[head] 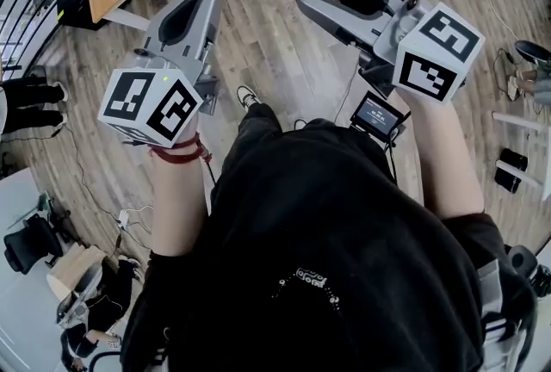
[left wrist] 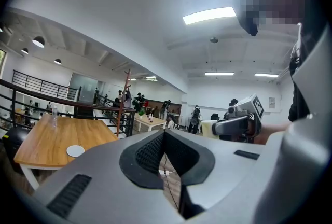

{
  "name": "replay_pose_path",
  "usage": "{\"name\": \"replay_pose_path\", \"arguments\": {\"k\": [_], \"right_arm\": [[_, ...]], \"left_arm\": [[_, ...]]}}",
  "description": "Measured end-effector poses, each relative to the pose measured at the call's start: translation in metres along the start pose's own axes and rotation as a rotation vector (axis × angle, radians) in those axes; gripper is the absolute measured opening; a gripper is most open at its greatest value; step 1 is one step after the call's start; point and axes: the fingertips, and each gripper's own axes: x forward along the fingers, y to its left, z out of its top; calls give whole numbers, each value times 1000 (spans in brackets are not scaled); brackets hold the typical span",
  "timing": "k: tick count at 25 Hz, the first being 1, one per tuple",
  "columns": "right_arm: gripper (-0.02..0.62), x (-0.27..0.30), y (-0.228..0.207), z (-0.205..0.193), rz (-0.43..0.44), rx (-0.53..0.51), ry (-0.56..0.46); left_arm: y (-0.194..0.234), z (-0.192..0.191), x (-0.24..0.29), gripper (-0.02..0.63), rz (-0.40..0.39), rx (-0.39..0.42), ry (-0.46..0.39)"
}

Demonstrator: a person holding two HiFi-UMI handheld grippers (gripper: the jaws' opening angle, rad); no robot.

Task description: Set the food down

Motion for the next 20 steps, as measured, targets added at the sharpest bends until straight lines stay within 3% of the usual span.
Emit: {"name": "replay_pose_path", "arguments": {"k": [6, 14, 20], "right_arm": [[174, 71, -30, 22, -31, 30, 17], [173, 93, -33, 40, -52, 4, 11], [173, 162, -39, 53, -38, 1, 24]], "left_arm": [[81, 17, 29, 6, -56, -16, 3], [107, 28, 36, 6, -109, 21, 15], [176, 32, 28, 6, -105, 27, 25]]}}
